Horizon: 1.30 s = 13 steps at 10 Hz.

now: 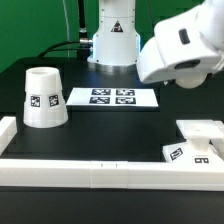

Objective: Assemble lamp

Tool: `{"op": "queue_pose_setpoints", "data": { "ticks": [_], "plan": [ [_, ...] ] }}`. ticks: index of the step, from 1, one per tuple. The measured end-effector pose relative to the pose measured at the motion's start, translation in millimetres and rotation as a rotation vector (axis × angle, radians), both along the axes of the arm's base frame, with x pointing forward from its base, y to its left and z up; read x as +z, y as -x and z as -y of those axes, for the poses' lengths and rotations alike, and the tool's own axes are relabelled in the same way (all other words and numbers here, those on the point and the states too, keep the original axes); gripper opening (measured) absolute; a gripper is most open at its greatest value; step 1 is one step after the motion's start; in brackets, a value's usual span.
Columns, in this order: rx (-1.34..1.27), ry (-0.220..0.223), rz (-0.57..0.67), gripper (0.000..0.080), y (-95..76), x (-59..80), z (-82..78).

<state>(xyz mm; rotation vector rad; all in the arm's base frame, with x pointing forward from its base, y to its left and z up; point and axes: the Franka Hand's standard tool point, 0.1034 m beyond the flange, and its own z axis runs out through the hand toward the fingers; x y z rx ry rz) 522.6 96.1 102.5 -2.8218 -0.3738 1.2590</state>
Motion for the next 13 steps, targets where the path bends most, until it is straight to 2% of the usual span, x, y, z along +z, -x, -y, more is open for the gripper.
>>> {"op": "queue_pose_setpoints", "data": {
  "ticks": [1,3,4,5,8,9,11,13],
  "plan": [
    [-0.001,-0.004,0.032,0.0577,-3.2,-5.3,-1.7],
    [-0.002,-0.007,0.048,0.0577,-5.9,-6.3,-2.0],
    [0.002,-0.036,0.164,0.0577,-20.7,-12.7,-2.2],
    [0.017,-0.066,0.236,0.0577,-24.0,-14.4,4.0],
    [0.012,-0.09,0.36,0.0577,-48.8,35.9,19.1],
    [0.007,-0.095,0.425,0.0577,-60.7,45.3,19.7],
    [-0.007,-0.113,0.581,0.0577,-67.7,37.4,19.1],
    [-0.018,-0.124,0.737,0.0577,-71.9,38.1,22.3]
  ]
}}
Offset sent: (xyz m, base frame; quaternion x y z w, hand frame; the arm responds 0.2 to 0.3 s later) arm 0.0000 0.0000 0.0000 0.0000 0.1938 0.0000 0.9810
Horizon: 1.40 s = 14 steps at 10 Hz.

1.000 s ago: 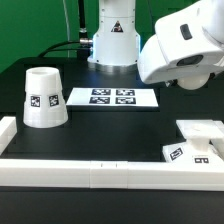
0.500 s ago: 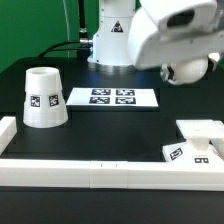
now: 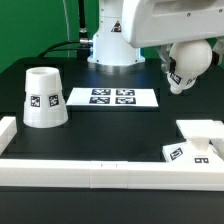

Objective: Assemble lamp

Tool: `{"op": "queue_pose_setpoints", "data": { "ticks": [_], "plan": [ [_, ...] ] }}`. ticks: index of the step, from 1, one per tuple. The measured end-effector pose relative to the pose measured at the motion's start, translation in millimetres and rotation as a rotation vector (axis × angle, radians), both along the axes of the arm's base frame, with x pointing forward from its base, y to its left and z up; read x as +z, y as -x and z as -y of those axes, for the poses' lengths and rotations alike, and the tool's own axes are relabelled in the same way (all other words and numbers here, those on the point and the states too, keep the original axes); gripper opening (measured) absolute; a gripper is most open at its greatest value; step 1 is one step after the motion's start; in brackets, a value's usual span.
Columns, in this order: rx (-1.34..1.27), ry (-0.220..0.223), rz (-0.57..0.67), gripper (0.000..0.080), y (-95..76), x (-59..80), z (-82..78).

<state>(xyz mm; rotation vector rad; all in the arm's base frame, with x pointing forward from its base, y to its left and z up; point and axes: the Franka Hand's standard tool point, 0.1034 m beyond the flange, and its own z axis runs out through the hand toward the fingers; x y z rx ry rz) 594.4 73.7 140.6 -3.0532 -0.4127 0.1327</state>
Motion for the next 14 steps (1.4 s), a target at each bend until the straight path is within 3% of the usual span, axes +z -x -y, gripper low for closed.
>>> {"op": "queue_pose_setpoints", "data": {
  "ticks": [1,4,7,11,14],
  "plan": [
    [0.015,-0.005,0.052,0.0577,-4.5,0.1,-0.8],
    [0.018,-0.02,0.275,0.0577,-32.7,24.1,-6.0],
    [0.008,-0.037,0.486,0.0577,-40.7,21.0,0.9],
    [0.058,-0.033,0.524,0.0577,-52.1,22.3,-9.6],
    [0.076,-0.032,0.514,0.0577,-56.0,8.4,-12.8]
  ]
}}
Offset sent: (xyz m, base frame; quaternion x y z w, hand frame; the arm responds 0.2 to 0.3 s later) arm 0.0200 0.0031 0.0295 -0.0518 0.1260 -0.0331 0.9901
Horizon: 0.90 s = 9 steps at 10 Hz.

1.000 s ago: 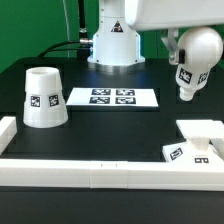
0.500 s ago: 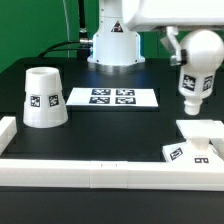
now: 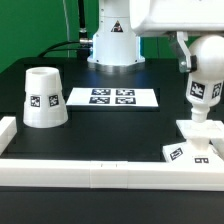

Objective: Assemble lamp

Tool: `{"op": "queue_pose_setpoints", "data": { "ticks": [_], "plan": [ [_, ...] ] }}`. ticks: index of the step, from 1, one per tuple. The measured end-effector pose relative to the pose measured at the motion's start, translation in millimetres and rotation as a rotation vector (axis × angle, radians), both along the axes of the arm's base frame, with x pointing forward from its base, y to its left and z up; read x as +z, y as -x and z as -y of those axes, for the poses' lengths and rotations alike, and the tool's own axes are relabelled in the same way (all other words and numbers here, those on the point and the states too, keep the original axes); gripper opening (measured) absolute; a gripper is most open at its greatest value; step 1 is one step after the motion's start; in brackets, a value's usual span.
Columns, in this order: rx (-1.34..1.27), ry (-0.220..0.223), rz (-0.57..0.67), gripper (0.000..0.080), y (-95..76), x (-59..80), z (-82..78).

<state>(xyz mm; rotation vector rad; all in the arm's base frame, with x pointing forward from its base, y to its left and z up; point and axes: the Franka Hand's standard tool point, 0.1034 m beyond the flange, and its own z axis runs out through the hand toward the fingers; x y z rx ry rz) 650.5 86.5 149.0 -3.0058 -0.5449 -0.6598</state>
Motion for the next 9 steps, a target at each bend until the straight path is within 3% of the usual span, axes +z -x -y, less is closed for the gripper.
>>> {"op": "queue_pose_setpoints", "data": {
  "ticks": [9],
  "plan": [
    [0.011,0.0,-0.021,0.0577,16.8,-28.6,-8.7]
  ]
}}
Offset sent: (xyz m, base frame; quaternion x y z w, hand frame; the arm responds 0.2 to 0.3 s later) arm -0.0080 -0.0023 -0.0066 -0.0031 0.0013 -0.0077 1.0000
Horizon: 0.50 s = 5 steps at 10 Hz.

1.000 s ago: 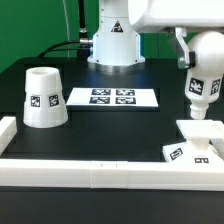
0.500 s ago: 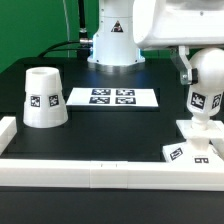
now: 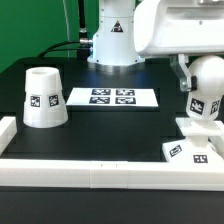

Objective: Assemble lamp

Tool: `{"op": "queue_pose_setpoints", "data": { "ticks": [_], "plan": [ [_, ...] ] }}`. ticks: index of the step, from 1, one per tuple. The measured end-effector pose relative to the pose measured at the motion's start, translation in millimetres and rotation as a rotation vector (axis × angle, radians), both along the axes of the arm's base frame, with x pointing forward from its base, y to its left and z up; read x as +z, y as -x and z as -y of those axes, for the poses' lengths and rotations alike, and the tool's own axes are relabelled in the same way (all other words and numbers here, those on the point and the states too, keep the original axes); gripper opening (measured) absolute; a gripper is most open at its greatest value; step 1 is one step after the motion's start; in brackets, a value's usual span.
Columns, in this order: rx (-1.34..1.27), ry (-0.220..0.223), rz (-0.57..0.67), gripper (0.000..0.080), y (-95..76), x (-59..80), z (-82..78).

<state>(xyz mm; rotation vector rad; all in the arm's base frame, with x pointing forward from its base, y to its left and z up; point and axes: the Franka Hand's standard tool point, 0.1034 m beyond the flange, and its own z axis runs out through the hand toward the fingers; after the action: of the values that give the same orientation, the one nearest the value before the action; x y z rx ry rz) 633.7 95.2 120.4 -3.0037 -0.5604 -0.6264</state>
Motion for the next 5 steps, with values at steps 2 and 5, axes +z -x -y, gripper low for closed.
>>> {"op": "queue_pose_setpoints", "data": {
  "ticks": [2,5],
  "plan": [
    [-0.001,-0.003,0.032,0.0577,-0.2,-0.2,0.0],
    [-0.002,-0.003,0.03,0.0577,-0.3,-0.4,0.4]
  ]
}}
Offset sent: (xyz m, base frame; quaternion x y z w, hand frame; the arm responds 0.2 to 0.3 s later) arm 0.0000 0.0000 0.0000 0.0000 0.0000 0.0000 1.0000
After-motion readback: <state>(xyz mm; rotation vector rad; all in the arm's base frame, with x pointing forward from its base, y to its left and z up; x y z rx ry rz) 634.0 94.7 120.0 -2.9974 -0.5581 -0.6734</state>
